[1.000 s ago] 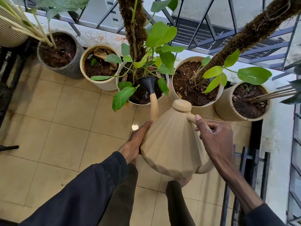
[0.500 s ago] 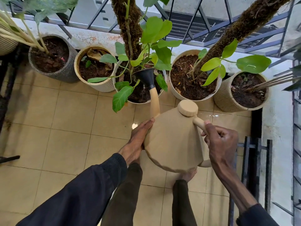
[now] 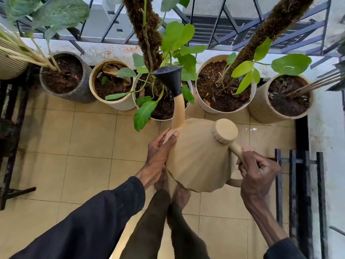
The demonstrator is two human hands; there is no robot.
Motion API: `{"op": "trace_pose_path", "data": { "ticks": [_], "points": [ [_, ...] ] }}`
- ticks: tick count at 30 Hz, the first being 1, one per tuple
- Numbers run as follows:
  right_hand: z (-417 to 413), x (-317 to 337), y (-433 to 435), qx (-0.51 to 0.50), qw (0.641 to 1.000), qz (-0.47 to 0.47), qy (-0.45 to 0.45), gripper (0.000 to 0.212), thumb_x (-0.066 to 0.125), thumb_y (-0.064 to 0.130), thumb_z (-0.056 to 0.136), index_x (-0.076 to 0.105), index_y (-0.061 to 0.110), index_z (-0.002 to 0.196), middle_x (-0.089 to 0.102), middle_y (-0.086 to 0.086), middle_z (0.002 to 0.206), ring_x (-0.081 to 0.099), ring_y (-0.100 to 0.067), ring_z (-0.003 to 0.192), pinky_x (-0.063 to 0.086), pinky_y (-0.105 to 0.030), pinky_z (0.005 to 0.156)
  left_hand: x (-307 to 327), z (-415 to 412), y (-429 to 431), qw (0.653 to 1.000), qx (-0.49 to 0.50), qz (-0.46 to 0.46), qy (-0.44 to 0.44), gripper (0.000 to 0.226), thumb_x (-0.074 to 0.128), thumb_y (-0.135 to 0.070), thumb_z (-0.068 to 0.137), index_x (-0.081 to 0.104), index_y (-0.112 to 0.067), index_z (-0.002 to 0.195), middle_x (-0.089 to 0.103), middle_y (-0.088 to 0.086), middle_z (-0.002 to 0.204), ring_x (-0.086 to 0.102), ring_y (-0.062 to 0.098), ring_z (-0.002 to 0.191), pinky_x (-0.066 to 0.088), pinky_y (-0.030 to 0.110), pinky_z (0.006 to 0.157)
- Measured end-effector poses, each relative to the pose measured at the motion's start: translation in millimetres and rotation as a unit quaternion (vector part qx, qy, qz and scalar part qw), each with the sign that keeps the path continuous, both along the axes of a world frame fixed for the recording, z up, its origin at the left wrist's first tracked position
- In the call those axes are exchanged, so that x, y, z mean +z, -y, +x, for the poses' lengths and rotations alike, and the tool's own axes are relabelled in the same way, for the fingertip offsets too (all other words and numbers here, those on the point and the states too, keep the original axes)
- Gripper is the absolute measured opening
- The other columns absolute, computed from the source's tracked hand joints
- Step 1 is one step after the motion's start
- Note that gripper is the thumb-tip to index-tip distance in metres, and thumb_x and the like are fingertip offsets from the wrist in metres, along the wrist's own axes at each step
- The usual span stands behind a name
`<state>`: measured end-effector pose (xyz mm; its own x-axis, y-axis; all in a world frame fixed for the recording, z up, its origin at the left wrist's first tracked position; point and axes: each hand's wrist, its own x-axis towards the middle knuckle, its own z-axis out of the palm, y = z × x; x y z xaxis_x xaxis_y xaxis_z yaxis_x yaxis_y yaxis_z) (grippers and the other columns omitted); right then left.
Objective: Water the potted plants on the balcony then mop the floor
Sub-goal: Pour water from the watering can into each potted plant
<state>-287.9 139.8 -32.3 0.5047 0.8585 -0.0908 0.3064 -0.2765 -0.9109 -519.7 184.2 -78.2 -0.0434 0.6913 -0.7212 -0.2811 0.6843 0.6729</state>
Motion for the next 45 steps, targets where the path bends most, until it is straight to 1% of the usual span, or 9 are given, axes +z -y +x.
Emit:
{"op": "trace_pose_path", "data": {
  "ticks": [8,12,16,25,31,35,39,42,45],
  "points": [
    [-3.5,4.6,-3.3,0.023,0.999,0.024,-0.007,0.048,0.06,0.032,0.1,0.059,0.021,0.054,0.052,-0.006,0.052,0.046,-0.026,0.044,0.034,-0.048,0.046,17.5,-6.6,2.4,0.999,0.024,0.035,-0.03,0.06,0.079,-0.037,0.085,0.06,-0.027,0.142,0.071,-0.006,0.13,0.07,0.01,0.114,0.06,0.025,0.086],
    [-11.2,13.8,-12.6,0.044,0.998,0.034,-0.004,0.042,0.06,0.033,0.1,0.063,0.022,0.059,0.053,-0.002,0.052,0.046,-0.022,0.044,0.033,-0.044,0.047,21.5,-15.7,-3.6,0.998,0.036,0.046,-0.026,0.059,0.079,-0.036,0.086,0.06,-0.027,0.141,0.069,-0.003,0.133,0.069,0.012,0.118,0.059,0.032,0.094],
    [-26.1,24.1,-23.1,0.07,0.996,0.05,-0.012,0.046,0.059,0.033,0.1,0.06,0.019,0.056,0.053,-0.003,0.052,0.045,-0.019,0.044,0.033,-0.043,0.046,23.7,-30.6,-5.2,0.996,0.055,0.065,-0.02,0.059,0.08,-0.034,0.087,0.06,-0.025,0.142,0.075,-0.014,0.12,0.071,0.008,0.112,0.06,0.025,0.087],
    [-93.6,26.0,-53.3,0.116,0.993,0.031,-0.016,0.045,0.064,0.038,0.098,0.068,0.012,0.062,0.055,0.0,0.052,0.045,-0.014,0.045,0.033,-0.029,0.051,11.1,-100.8,-13.8,0.997,0.059,0.052,-0.022,0.055,0.077,-0.05,0.086,0.064,-0.032,0.136,0.074,-0.009,0.124,0.071,0.008,0.112,0.06,0.024,0.086],
    [-163.3,31.5,-78.4,0.137,0.99,-0.021,-0.006,0.033,0.067,0.047,0.093,0.074,0.025,0.07,0.063,0.015,0.055,0.051,-0.009,0.05,0.038,-0.021,0.051,-1.9,-165.6,-19.9,0.998,0.059,0.002,-0.036,0.046,0.074,-0.05,0.088,0.069,-0.03,0.129,0.078,-0.012,0.11,0.074,0.004,0.097,0.059,0.018,0.072],
    [-210.5,35.6,-98.1,0.146,0.987,-0.051,0.046,0.043,0.067,0.06,0.089,0.077,0.022,0.07,0.069,-0.003,0.06,0.057,-0.013,0.053,0.042,-0.027,0.049,-7.8,-205.5,-28.7,0.998,0.033,-0.037,-0.046,0.028,0.068,-0.051,0.092,0.073,-0.038,0.116,0.079,-0.012,0.102,0.075,0.009,0.094,0.058,0.019,0.069],
    [-250.1,36.0,-118.5,0.155,0.981,-0.083,0.084,0.053,0.068,0.06,0.09,0.077,0.012,0.067,0.063,-0.01,0.055,0.048,-0.002,0.051,0.038,-0.027,0.047,-11.4,-242.1,-39.6,0.997,0.007,-0.056,-0.059,0.011,0.062,-0.054,0.095,0.07,-0.048,0.098,0.075,-0.027,0.076,0.067,-0.014,0.065,0.046,0.002,0.048],
    [-271.5,36.6,-131.2,0.155,0.975,-0.118,0.104,0.056,0.072,0.057,0.09,0.078,0.006,0.068,0.063,-0.013,0.054,0.042,-0.001,0.05,0.035,-0.032,0.047,-12.5,-260.4,-50.2,0.995,-0.024,-0.076,-0.053,0.021,0.058,-0.054,0.098,0.069,-0.054,0.08,0.071,-0.033,0.069,0.064,-0.019,0.061,0.042,0.001,0.043],
    [-290.0,40.2,-143.7,0.151,0.97,-0.154,0.113,0.068,0.068,0.063,0.088,0.073,0.0,0.067,0.057,-0.024,0.057,0.041,-0.01,0.053,0.037,-0.038,0.048,-19.6,-275.8,-60.4,0.993,-0.046,-0.1,-0.031,0.021,0.057,-0.06,0.096,0.073,-0.053,0.085,0.076,-0.024,0.08,0.07,-0.009,0.067,0.048,0.006,0.046]
  ]
}}
